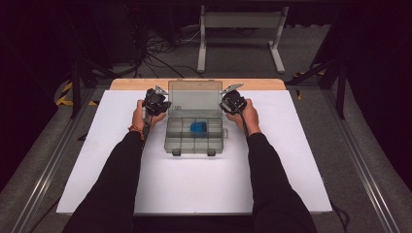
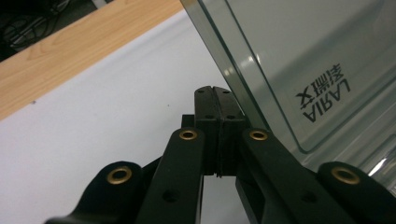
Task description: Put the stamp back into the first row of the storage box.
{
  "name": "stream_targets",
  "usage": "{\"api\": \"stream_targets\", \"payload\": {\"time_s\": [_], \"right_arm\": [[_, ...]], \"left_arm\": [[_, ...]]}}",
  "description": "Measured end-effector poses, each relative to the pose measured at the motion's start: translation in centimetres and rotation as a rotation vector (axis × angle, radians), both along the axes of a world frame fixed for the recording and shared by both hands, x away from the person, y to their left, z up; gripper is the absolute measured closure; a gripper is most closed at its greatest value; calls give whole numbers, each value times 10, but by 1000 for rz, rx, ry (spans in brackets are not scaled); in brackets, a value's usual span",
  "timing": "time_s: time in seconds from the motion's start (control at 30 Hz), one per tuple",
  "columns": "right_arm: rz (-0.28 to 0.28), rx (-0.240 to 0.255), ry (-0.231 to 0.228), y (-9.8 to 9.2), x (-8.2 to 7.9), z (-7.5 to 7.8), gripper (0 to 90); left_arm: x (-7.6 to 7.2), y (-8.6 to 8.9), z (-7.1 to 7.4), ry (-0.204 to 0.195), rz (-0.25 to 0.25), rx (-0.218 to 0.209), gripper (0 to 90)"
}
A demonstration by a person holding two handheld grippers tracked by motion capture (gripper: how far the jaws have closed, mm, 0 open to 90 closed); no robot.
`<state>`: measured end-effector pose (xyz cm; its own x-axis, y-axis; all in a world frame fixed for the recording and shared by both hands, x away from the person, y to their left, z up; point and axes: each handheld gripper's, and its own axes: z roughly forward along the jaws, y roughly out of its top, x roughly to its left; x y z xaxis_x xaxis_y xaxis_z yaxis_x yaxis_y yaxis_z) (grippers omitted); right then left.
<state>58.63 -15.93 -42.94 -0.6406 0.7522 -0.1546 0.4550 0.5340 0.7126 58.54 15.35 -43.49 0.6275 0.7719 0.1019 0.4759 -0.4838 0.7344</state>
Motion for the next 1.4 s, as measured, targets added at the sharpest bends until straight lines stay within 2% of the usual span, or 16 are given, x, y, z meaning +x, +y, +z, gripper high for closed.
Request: {"api": "stream_targets", "payload": {"time_s": [0.1, 0.13, 0.27, 0.43, 0.47, 0.53, 1.03, 1.4], "right_arm": [[-3, -3, -23, 0, -2, 6, 900], [1, 0, -34, -1, -3, 8, 900], [-5, 25, -66, -3, -6, 17, 900], [1, 34, -91, -2, -10, 24, 900], [3, 40, -95, -2, -11, 26, 900], [2, 34, -103, -1, -13, 28, 900], [0, 50, -147, -1, -22, 43, 900], [4, 51, -176, -1, -32, 54, 900]], "left_arm": [[-2, 0, 6, -17, 5, 1, 897], [-2, 1, 10, -20, 8, -15, 897], [-5, 1, 19, -43, 11, -27, 897], [-9, 0, 27, -67, 12, -24, 897], [-10, -1, 29, -71, 16, -35, 897], [-11, -1, 31, -77, 17, -26, 898], [-22, -1, 50, -111, 34, -46, 897], [-32, 1, 64, -139, 35, -35, 898]]}}
